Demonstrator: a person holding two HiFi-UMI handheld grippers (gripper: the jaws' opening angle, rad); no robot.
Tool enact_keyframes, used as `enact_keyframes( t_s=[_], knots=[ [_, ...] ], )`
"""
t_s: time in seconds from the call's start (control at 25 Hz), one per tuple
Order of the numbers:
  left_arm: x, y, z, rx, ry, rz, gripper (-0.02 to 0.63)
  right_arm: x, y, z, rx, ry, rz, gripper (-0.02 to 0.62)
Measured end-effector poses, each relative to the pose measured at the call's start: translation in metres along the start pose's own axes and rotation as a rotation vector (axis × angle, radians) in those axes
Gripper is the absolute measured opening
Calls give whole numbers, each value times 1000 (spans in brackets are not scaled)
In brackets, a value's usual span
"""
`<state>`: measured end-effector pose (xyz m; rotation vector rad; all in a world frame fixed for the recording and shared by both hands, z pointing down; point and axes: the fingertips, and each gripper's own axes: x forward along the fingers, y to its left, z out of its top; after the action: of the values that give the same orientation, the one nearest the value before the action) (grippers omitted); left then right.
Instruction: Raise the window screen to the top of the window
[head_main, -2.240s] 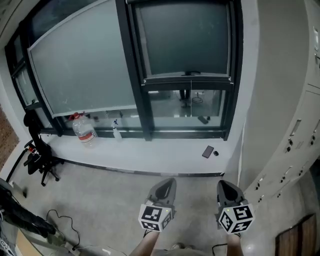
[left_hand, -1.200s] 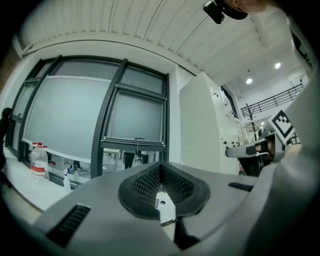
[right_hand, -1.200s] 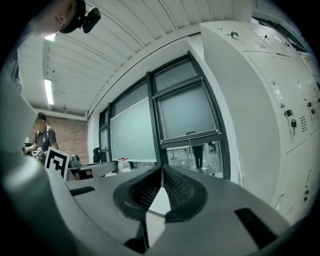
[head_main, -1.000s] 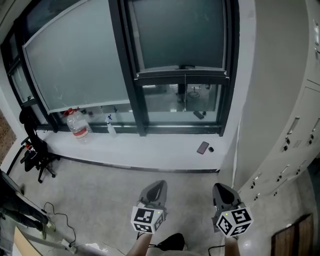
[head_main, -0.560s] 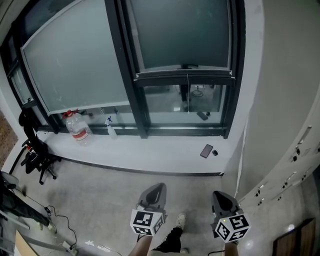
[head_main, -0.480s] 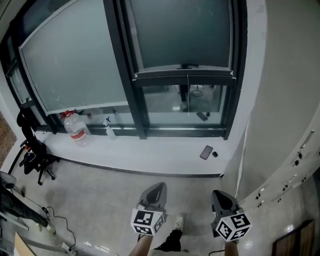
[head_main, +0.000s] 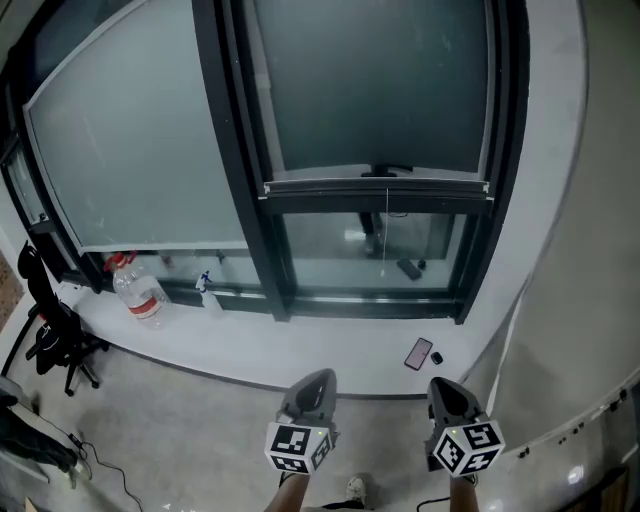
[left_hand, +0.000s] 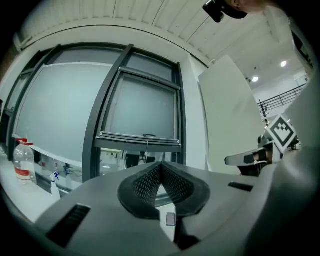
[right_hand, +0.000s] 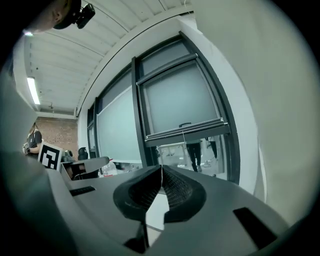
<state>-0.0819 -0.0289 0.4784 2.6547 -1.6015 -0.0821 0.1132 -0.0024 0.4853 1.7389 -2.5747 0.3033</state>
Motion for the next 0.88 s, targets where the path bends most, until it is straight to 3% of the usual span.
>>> enact_keyframes(
  t_s=[0.16,0.52,0.88],
  knots=[
    [41,36,7,-6,-6,3,3,54,-7,12,0,-1,-16,6],
    [95,84,-19,-64,40,40,3,120,-34,16,-3,36,-34,6],
    [196,110,-8,-15,20,50,3,209,-93,33,13,2,-3,6]
  ],
)
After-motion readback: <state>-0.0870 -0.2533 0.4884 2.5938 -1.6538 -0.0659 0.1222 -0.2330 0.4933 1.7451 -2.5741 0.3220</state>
